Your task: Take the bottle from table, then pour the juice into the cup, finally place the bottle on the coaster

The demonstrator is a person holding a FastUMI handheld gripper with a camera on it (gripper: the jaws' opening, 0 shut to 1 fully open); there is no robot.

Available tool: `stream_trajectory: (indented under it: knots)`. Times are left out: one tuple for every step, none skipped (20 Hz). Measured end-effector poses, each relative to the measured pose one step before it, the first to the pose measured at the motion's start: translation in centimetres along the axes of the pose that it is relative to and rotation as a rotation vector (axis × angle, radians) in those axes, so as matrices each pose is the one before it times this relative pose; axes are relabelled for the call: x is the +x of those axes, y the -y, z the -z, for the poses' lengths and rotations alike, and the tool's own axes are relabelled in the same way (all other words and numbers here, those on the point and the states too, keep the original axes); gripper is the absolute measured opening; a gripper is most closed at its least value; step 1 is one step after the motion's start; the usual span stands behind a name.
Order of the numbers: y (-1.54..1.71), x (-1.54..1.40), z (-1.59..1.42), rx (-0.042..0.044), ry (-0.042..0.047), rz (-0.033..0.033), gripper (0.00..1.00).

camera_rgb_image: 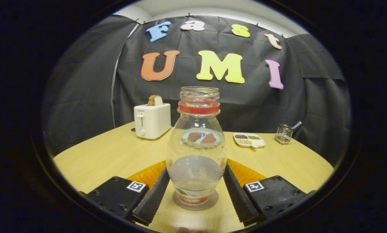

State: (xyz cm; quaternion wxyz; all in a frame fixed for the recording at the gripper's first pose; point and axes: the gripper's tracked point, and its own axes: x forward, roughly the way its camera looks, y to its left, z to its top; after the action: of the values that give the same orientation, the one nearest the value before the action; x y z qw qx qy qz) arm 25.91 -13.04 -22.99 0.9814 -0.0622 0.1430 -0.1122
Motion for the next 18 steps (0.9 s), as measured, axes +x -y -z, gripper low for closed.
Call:
stream_trajectory:
  knots:
    - [-0.038, 0.057, 0.079, 0.00236, -0.00287, -0.00148, 0.98]
    - [0.04, 0.092, 0.079, 0.00472, -0.00422, -0.00231, 0.99]
    - [-0.042, 0.103, 0.098, 0.00461, -0.0054, -0.00396, 1.0]
    - [-0.132, 0.037, -0.043, 0.00371, -0.00035, -0.00654, 1.0]
    - [-0.152, -0.041, -0.095, -0.00013, 0.00277, -0.00433, 1.0]
    - [0.013, -0.026, -0.169, -0.00349, 0.0023, 0.0006, 1.0]
    - [0.006, -0.036, 0.074, -0.00398, -0.00119, -0.00094, 1.0]
    - [-0.085, -0.092, -0.098, -0.00055, -0.00113, -0.00246, 1.0]
    - [-0.135, -0.103, -0.102, 0.0009, 0.00123, -0.00171, 1.0]
    - [-0.048, -0.207, -0.146, 0.00002, 0.002, -0.00028, 1.0]
    - [-0.153, -0.229, -0.159, 0.00015, 0.00224, -0.00007, 1.0]
    - [-0.089, -0.235, -0.13, 0.0, 0.00273, -0.00002, 1.0]
    - [-0.157, -0.305, -0.093, -0.00107, 0.00306, -0.00056, 1.0]
    - [-0.071, -0.231, -0.181, -0.00258, 0.00109, 0.00069, 1.0]
    - [-0.033, -0.044, -0.059, -0.00254, -0.00174, 0.00178, 1.0]
    - [-0.154, -0.116, -0.085, -0.00018, 0.00033, -0.00313, 1.0]
    - [-0.052, -0.083, -0.157, -0.0002, 0.00047, 0.00017, 1.0]
    - [0.077, -0.179, -0.181, 0.00041, 0.00398, 0.00133, 1.0]
